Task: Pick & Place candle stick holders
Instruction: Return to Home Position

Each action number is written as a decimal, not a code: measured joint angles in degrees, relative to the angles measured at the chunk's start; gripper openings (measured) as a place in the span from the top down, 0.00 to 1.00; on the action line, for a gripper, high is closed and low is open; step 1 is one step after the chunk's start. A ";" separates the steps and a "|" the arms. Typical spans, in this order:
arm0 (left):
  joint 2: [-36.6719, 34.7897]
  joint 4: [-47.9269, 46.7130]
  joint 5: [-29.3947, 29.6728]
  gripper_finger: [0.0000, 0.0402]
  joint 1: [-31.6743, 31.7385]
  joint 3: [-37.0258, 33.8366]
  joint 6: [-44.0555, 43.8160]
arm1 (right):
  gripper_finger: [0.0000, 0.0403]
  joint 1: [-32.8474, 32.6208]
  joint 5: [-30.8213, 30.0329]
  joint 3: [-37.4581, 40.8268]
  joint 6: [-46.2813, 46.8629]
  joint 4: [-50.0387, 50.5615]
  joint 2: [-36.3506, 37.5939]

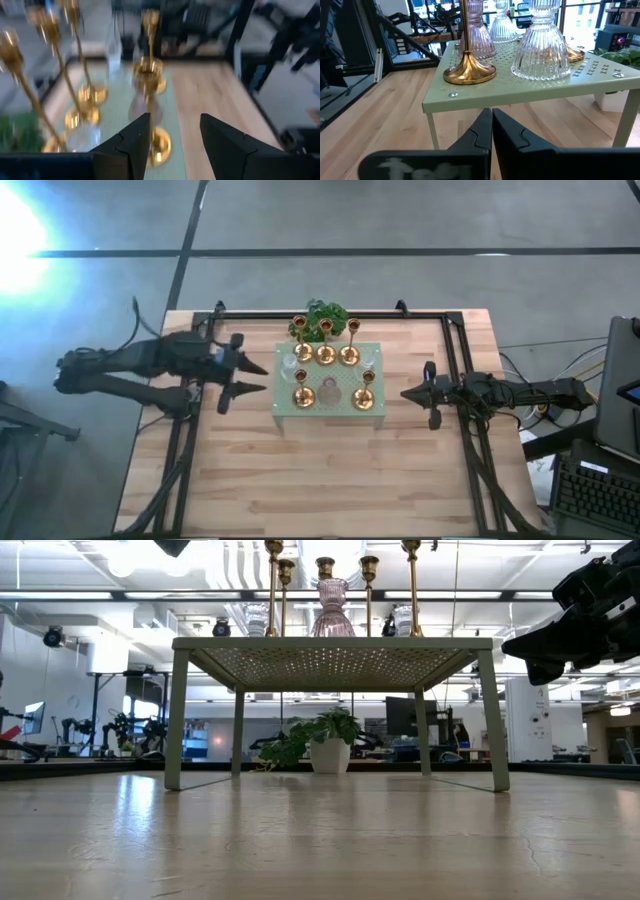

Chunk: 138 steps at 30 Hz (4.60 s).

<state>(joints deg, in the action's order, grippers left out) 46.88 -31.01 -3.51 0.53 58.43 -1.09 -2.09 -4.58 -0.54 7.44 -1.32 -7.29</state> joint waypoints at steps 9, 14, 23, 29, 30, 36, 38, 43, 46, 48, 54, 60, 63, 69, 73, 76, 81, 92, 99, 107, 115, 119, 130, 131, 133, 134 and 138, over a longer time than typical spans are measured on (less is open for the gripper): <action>-10.31 31.06 0.68 0.56 -0.28 -21.31 -3.50 | 0.98 0.00 0.00 0.00 0.00 0.00 0.00; -13.33 31.85 -1.10 0.56 -0.32 -28.60 -4.48 | 0.98 0.00 0.00 0.00 0.00 0.00 0.00; -20.05 45.05 -1.47 0.56 -0.32 -44.89 3.76 | 0.98 -0.02 0.02 -0.01 0.00 0.00 0.00; -30.70 45.81 -3.05 0.56 -0.32 -52.56 7.16 | 0.98 -0.01 0.00 -0.01 0.00 0.00 0.02; -32.86 44.43 -3.77 0.56 -0.28 -53.18 7.60 | 0.98 0.00 0.00 -0.02 0.00 0.00 0.02; -43.66 35.99 -5.90 0.56 -0.27 -54.87 9.20 | 0.98 0.00 0.00 0.00 0.00 0.00 0.02; -46.23 32.30 -5.93 0.56 -0.21 -55.00 10.61 | 0.98 -0.01 0.01 -0.01 0.00 0.00 0.01; -46.82 29.85 -5.97 0.56 -0.12 -55.15 14.28 | 0.98 0.00 0.00 -0.02 0.00 0.00 0.02; -46.85 29.83 -5.85 0.56 0.49 -56.46 15.46 | 0.98 -0.02 0.03 0.00 0.01 0.00 0.04; -46.85 31.92 -5.97 0.56 1.73 -57.44 15.60 | 0.98 0.00 0.02 0.00 0.01 -0.02 0.05; -46.87 33.21 -7.83 0.56 7.44 -57.89 14.31 | 0.98 -0.01 0.04 0.00 0.00 -0.02 0.05; -46.85 33.09 -8.93 0.56 9.27 -57.94 11.53 | 0.98 0.00 0.04 -0.02 0.00 -0.02 0.04; -46.85 33.03 -9.05 0.56 8.95 -57.94 11.51 | 0.98 0.00 0.02 -0.02 0.00 -0.02 0.04; -46.82 32.98 -8.79 0.56 7.59 -57.98 12.34 | 0.98 0.00 0.02 0.00 0.00 -0.02 0.04; -46.82 33.09 -7.69 0.56 4.92 -58.00 11.36 | 0.98 -0.01 0.02 -0.01 0.00 -0.02 0.04; -46.82 33.38 -7.50 0.56 3.11 -58.03 10.00 | 0.98 0.00 0.02 0.00 0.00 -0.02 0.04; -46.82 33.40 -7.38 0.56 1.65 -58.05 9.73 | 0.98 0.00 0.02 -0.02 0.00 -0.02 0.04; -46.43 33.40 -7.08 0.56 1.65 -58.09 9.63 | 0.98 0.00 0.02 0.00 0.00 -0.02 0.04; -46.43 33.43 -7.08 0.56 1.65 -58.09 9.63 | 0.98 0.00 0.02 0.00 0.00 -0.02 0.04; -46.43 33.45 -7.08 0.56 1.65 -58.09 9.64 | 0.98 0.00 0.02 -0.02 0.00 -0.02 0.04; -46.43 33.47 -7.10 0.56 1.66 -58.09 9.65 | 0.98 0.00 0.02 -0.01 0.00 -0.02 0.04; -46.43 33.49 -7.10 0.56 1.67 -58.09 9.65 | 0.98 0.00 0.02 0.00 0.00 -0.02 0.04; -46.41 33.51 -7.10 0.56 1.67 -58.09 9.65 | 0.98 0.00 0.02 -0.02 0.00 0.00 0.04; -46.43 33.51 -7.10 0.56 1.67 -58.09 9.65 | 0.98 0.00 0.02 0.00 0.00 -0.02 0.04; -46.41 33.51 -7.10 0.56 1.67 -58.09 9.65 | 0.98 0.00 0.01 -0.01 0.00 -0.01 0.04; -46.42 33.51 -7.11 0.56 1.67 -58.09 9.65 | 0.98 0.00 0.02 -0.02 0.00 -0.01 0.04; -46.41 33.54 -7.10 0.56 1.67 -58.09 9.65 | 0.98 0.00 0.02 -0.02 0.00 -0.02 0.04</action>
<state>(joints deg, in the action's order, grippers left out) 0.47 2.52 -10.61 2.20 0.34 8.56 -2.09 -4.56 -0.56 7.44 -1.34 -7.25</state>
